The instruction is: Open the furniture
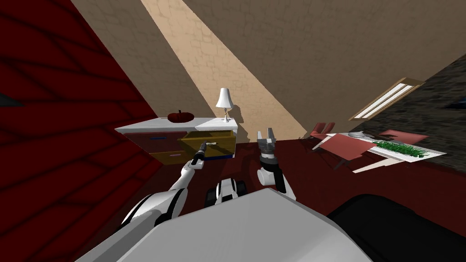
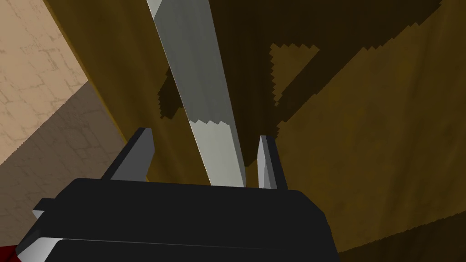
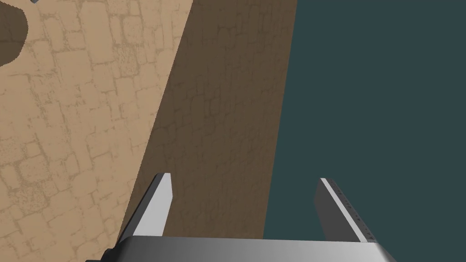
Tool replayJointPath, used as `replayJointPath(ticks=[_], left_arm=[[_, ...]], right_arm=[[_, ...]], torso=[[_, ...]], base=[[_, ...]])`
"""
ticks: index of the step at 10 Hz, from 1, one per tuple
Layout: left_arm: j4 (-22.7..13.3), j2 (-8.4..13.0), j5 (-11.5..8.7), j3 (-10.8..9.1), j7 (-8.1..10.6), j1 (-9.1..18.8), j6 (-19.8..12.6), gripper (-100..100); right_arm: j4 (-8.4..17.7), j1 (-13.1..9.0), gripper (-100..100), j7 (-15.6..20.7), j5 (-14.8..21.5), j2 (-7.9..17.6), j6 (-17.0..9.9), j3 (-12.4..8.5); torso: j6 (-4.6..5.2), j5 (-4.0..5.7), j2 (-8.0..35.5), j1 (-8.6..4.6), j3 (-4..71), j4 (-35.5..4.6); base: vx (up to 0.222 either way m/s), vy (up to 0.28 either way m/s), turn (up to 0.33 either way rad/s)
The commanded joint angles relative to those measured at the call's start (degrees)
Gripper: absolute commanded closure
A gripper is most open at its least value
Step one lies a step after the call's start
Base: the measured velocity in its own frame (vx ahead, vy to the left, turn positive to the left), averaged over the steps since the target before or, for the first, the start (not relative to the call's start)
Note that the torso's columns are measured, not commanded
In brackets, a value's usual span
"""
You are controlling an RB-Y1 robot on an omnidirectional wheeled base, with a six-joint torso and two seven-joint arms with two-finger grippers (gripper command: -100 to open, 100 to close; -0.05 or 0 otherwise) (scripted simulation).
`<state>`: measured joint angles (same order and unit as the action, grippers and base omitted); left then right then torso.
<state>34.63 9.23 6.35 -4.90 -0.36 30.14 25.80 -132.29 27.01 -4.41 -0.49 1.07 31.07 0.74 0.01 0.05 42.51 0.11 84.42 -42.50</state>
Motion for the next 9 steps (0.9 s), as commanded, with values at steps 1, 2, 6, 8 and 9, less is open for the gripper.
replayJointPath(ticks=[1,2,6,8,9], left_arm=[[0.9,-0.2,1.8,-4.36,-0.11,0.1,-0.6,-100],[2.2,-0.6,4.5,-6.25,-0.21,0.8,-1.7,-100],[2.2,-0.6,5.2,-10.25,-0.21,0.8,-1.7,-100],[3.4,-1.0,8.6,-14.28,-0.31,1.5,-2.8,-100],[3.4,-1.0,8.6,-16.11,-0.31,1.5,-2.8,-100]], right_arm=[[0.0,0.0,0,0.0,0.0,0.0,0.0,0.0],[0.0,0.0,0,0.0,0.0,0.0,0.0,0.0],[0.0,0.0,0,0.0,0.0,0.0,0.0,0.0],[0.0,0.0,0,0.0,0.0,0.0,0.0,0.0],[0.0,0.0,0,0.0,0.0,0.0,0.0,0.0]], torso=[[-0.01,-0.06,-0.1,-0.02,0.1,0.1],[-0.09,-0.04,-0.3,-0.14,0.2,0.2],[-0.11,0.03,-0.3,-0.22,0.2,0.2],[0.20,0.01,0.1,-0.16,0.0,0.0],[0.22,0.02,0.1,-0.21,-0.1,-0.1]], base=[[-0.045,0.042,-0.065],[-0.069,0.068,-0.447],[-0.024,0.025,-0.041],[-0.063,0.060,-0.328],[-0.047,0.046,-0.087]])
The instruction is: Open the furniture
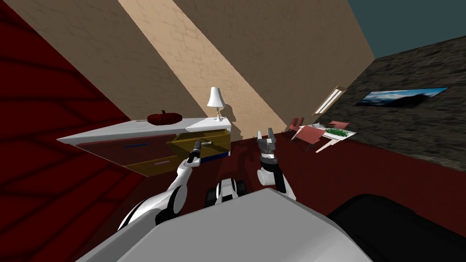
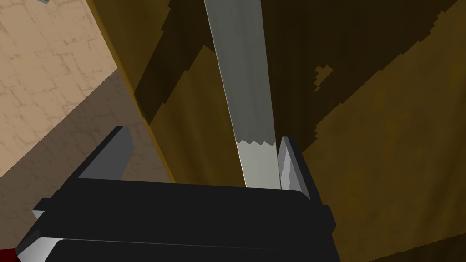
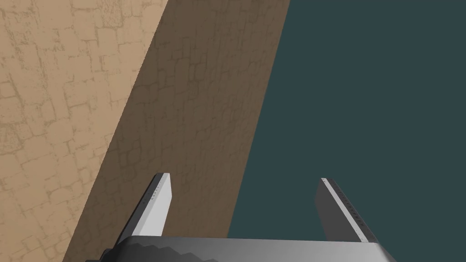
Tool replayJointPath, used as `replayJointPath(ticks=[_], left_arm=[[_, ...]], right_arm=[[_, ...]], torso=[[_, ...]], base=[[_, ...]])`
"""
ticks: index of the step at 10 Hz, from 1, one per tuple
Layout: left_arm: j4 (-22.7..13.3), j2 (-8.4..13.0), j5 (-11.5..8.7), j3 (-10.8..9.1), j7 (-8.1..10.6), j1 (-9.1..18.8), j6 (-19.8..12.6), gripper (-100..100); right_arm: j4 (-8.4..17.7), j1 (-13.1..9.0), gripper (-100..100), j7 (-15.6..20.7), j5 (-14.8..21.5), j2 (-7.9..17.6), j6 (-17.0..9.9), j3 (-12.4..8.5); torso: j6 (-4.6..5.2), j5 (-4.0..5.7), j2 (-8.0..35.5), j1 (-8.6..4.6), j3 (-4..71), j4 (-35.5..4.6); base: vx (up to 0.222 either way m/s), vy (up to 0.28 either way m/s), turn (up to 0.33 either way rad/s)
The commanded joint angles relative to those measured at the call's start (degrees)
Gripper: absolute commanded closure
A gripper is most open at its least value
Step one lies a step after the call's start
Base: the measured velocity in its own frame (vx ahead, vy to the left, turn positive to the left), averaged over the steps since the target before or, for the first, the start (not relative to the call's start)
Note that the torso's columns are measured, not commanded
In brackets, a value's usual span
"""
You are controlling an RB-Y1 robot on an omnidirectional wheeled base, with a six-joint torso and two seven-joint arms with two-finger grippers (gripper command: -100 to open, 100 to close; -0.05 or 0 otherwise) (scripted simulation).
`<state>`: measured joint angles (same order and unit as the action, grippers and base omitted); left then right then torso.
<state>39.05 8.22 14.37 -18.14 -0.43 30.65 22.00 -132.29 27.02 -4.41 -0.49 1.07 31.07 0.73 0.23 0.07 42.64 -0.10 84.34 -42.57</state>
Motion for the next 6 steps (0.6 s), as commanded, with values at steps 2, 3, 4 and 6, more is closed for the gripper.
replayJointPath(ticks=[2,3,4,6], left_arm=[[0.2,-0.3,4.0,-6.40,-0.34,1.6,-0.1,-100],[0.2,-0.3,4.0,-8.22,-0.34,1.6,-0.1,-100],[0.2,-0.3,4.0,-8.79,-0.34,1.6,-0.1,-100],[1.4,-0.7,6.8,-11.72,-0.44,2.3,-1.2,-100]], right_arm=[[0.0,0.0,0,0.0,0.0,0.0,0.0,0.0],[0.0,0.0,0,0.0,0.0,0.0,0.0,0.0],[0.0,0.0,0,0.0,0.0,0.0,0.0,0.0],[0.0,0.0,0,0.0,0.0,0.0,0.0,0.0]], torso=[[0.00,0.12,0.1,-0.18,-0.1,-0.1],[0.00,0.16,0.1,-0.28,-0.1,-0.2],[-0.40,0.25,0.0,-0.28,0.0,-0.1],[-0.58,0.23,0.0,-0.02,0.0,-0.2]], base=[[-0.094,0.070,-0.308],[-0.038,0.033,-0.062],[-0.001,-0.016,0.021],[-0.020,0.009,-0.160]])
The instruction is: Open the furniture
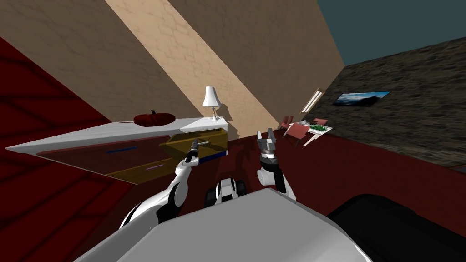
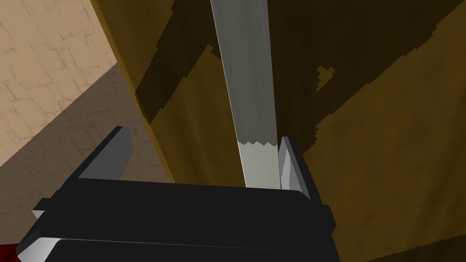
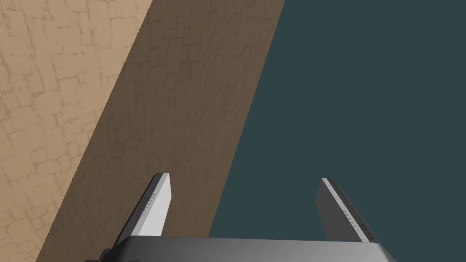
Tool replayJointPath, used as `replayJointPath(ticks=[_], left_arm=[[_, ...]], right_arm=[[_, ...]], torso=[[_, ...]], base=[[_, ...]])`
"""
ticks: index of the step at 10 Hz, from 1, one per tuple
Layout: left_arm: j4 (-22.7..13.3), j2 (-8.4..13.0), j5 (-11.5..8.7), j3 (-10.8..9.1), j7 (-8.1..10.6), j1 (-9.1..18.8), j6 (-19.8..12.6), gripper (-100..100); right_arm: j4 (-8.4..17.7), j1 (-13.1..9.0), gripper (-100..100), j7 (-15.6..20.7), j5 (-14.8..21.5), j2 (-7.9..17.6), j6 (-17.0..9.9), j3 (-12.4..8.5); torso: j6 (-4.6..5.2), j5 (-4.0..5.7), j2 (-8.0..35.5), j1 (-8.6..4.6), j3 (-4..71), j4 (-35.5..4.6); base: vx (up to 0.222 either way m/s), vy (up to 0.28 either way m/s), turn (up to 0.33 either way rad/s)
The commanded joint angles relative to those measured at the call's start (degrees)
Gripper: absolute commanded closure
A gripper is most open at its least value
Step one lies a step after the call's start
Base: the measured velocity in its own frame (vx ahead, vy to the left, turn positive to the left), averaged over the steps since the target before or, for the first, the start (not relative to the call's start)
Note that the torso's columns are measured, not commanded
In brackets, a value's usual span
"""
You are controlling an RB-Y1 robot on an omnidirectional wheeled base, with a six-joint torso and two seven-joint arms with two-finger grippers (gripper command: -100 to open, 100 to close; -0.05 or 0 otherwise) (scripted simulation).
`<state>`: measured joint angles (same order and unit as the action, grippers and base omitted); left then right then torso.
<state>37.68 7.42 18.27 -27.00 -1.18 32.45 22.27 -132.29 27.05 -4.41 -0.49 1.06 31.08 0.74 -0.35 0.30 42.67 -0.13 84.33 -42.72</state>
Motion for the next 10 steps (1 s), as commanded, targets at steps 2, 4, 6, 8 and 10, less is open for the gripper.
replayJointPath(ticks=[2,4,6,8,10], left_arm=[[2.8,0.1,3.4,-5.84,0.31,0.5,-1.4,-100],[4.0,-0.3,6.2,-8.58,0.21,1.2,-2.5,-100],[4.0,-0.3,6.8,-11.55,0.21,1.2,-2.5,-100],[5.2,-0.7,9.7,-13.94,0.11,1.9,-3.6,-100],[5.2,-0.7,10.2,-17.59,0.11,1.9,-3.6,-100]], right_arm=[[0.0,0.0,0,0.0,0.0,0.0,0.0,0.0],[0.0,0.0,0,0.0,0.0,0.0,0.0,0.0],[0.0,0.0,0,0.0,0.0,0.0,0.0,0.0],[0.0,0.0,0,0.0,0.0,0.0,0.0,0.0],[0.0,0.0,0,0.0,0.0,0.0,0.0,0.0]], torso=[[0.51,-0.06,0.3,-0.08,-0.2,-0.1],[-0.03,0.13,0.1,-0.21,-0.1,-0.1],[0.47,0.05,0.4,-0.19,-0.2,-0.2],[-0.06,0.22,0.2,-0.30,-0.1,-0.2],[0.47,0.17,0.4,-0.36,-0.3,-0.3]], base=[[-0.072,0.059,-0.188],[-0.045,0.020,-0.156],[-0.067,0.055,-0.182],[-0.044,0.002,-0.164],[-0.065,0.040,-0.165]])
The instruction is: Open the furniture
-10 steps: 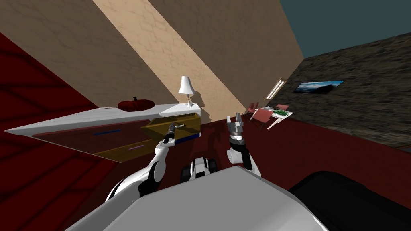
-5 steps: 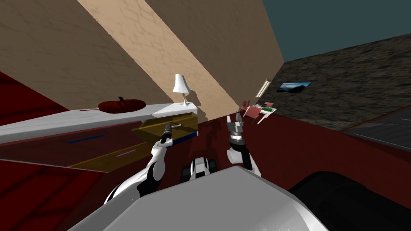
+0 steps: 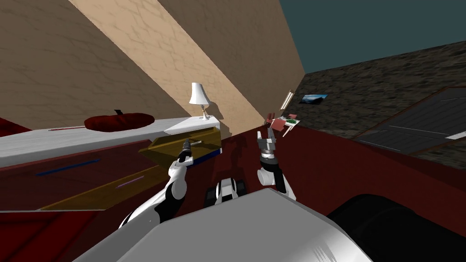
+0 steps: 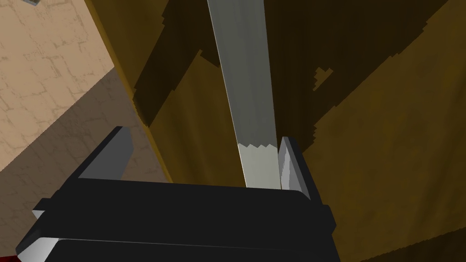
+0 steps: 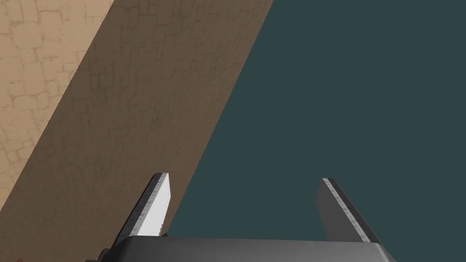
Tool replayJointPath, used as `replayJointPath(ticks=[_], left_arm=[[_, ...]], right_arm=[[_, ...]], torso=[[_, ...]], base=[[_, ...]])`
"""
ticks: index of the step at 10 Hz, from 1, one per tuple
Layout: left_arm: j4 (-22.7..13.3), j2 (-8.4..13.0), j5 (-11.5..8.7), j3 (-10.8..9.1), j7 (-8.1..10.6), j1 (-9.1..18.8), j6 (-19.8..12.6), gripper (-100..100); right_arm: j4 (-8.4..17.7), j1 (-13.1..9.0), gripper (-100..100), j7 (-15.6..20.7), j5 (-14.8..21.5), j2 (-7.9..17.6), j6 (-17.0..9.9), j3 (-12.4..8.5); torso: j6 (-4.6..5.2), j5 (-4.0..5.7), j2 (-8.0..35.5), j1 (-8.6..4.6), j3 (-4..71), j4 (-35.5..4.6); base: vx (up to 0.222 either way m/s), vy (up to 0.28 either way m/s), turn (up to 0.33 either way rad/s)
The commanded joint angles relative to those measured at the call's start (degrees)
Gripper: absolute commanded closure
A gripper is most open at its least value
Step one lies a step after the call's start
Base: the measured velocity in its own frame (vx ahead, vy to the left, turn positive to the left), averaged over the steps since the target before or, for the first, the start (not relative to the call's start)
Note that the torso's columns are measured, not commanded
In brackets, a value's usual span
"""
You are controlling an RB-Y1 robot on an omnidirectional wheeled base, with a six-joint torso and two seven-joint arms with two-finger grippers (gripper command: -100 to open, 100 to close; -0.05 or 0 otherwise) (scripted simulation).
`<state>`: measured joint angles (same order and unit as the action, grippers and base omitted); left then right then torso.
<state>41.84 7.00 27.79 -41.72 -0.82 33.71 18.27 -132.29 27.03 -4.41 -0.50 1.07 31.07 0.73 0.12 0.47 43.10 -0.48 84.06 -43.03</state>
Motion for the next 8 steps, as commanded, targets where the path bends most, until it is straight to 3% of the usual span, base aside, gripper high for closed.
replayJointPath(ticks=[1,2,4,5,6,8], left_arm=[[1.1,-0.2,0.7,-2.90,-0.25,0.6,0.4,-100],[2.3,-0.6,3.5,-5.08,-0.35,1.3,-0.7,-100],[2.3,-0.6,4.0,-8.53,-0.35,1.3,-0.7,-100],[2.3,-0.6,4.0,-8.79,-0.35,1.3,-0.7,-100],[3.5,-1.0,6.8,-11.41,-0.45,2.0,-1.8,-100],[3.5,-1.0,7.4,-14.18,-0.45,2.0,-1.8,-100]], right_arm=[[0.0,0.0,0,0.0,0.0,0.0,0.0,0.0],[0.0,0.0,0,0.0,0.0,0.0,0.0,0.0],[0.0,0.0,0,0.0,0.0,0.0,0.0,0.0],[0.0,0.0,0,0.0,0.0,0.0,0.0,0.0],[0.0,0.0,0,0.0,0.0,0.0,0.0,0.0],[0.0,0.0,0,0.0,0.0,0.0,0.0,0.0]], torso=[[-0.34,0.07,-0.1,-0.01,0.1,0.0],[-0.49,0.07,-0.2,0.06,0.1,0.1],[0.01,0.00,0.0,0.00,0.0,0.0],[-0.28,0.07,-0.2,-0.03,0.1,0.1],[-0.44,0.11,-0.2,-0.02,0.2,0.1],[0.17,0.02,-0.1,-0.12,0.0,0.1]], base=[[-0.006,0.000,-0.005],[-0.084,0.020,-0.274],[-0.074,0.041,-0.188],[-0.009,-0.002,-0.020],[-0.069,0.022,-0.311],[-0.075,0.034,-0.181]])
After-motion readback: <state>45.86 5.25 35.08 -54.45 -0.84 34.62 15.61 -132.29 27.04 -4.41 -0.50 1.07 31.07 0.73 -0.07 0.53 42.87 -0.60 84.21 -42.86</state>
